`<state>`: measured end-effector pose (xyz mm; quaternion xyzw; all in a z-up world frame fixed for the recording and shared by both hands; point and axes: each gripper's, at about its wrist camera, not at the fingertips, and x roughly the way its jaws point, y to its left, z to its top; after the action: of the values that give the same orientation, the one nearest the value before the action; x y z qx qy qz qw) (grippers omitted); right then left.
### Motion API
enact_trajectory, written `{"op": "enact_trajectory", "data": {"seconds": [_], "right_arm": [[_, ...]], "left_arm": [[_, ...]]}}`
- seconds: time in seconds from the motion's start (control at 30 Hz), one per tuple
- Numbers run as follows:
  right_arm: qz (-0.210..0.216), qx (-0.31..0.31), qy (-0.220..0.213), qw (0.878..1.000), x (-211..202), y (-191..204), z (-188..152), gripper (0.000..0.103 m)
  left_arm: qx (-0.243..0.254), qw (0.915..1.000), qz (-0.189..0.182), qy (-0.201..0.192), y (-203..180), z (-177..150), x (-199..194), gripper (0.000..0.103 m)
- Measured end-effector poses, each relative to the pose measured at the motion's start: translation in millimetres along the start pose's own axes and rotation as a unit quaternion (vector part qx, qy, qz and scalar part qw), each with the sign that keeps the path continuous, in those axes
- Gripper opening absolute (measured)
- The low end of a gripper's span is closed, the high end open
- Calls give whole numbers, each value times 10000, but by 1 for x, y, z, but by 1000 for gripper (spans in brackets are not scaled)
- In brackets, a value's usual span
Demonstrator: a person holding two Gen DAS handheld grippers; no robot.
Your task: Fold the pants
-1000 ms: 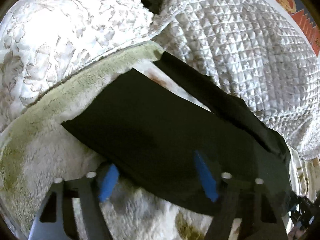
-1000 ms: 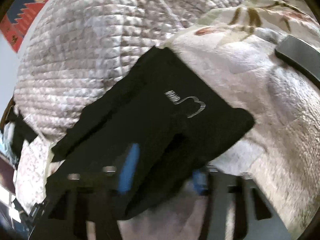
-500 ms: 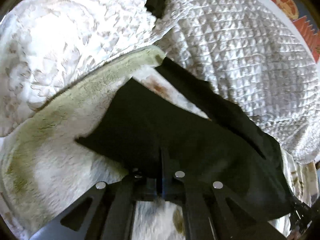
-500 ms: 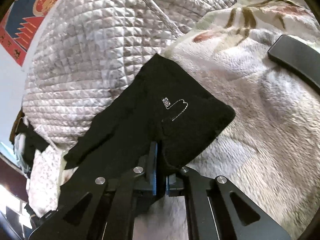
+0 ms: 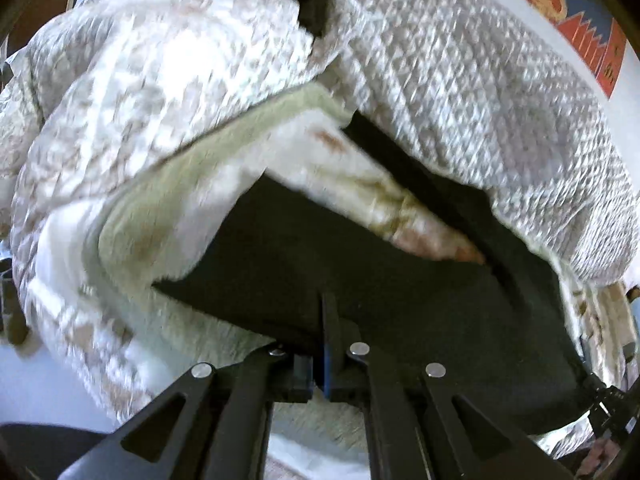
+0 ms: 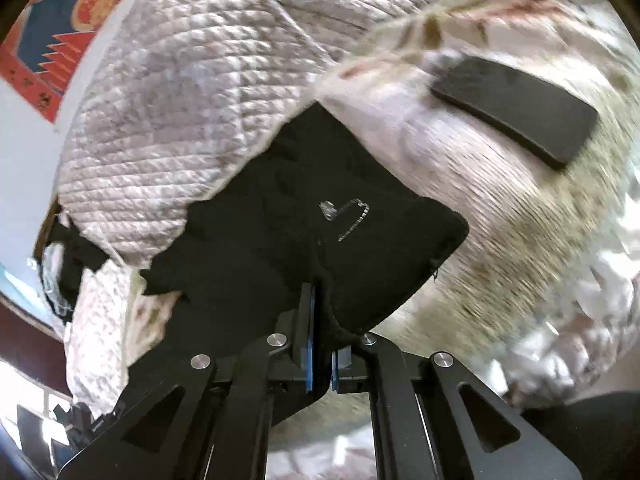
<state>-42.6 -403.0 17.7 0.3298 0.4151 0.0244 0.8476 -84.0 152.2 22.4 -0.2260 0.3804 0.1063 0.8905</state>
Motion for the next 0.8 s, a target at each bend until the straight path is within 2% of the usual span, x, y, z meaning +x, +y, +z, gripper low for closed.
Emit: {"op": "enact_trajectory", "data": {"seconds": [0.1, 0.2, 0.27, 0.3, 0.43, 0.5, 0.57, 0.63, 0.73, 0.8], "right_arm": [[-307, -35, 296, 9991, 12, -5, -6, 5], [-424, -52, 151, 9990, 1, -2, -6, 20], [-756, -172, -168, 9969, -15, 0, -5, 36], [-852, -195, -326, 9956, -23, 1, -3, 37], [-1306, -428, -1056, 9849, -47, 11, 3, 39], [-1310, -700, -1172, 9819, -45, 22, 5, 39], [-1152, -1077, -1037, 9820, -31, 36, 7, 39], [-895, -1504, -719, 9819, -10, 55, 7, 39], [-638, -2112, -220, 9751, 27, 81, 5, 39], [-584, -2377, 42, 9696, 49, 92, 6, 39]], "left_arm": [[0, 9996, 74, 271, 2, -7, 10, 5], [-3, 9998, 136, 127, 2, -8, -1, 10], [-21, 9997, 248, -26, 4, -8, -12, 13], [-32, 9994, 333, -88, 6, -8, -16, 15], [-69, 9956, 769, -536, 13, 5, -32, 37], [-19, 9944, 821, -665, 10, 15, -31, 45], [56, 9956, 696, -629, 3, 24, -23, 46], [253, 9969, 537, -515, -10, 29, -10, 46], [650, 9973, 264, -231, -35, 35, 13, 46], [1006, 9945, 263, -130, -50, 39, 32, 46]]}}
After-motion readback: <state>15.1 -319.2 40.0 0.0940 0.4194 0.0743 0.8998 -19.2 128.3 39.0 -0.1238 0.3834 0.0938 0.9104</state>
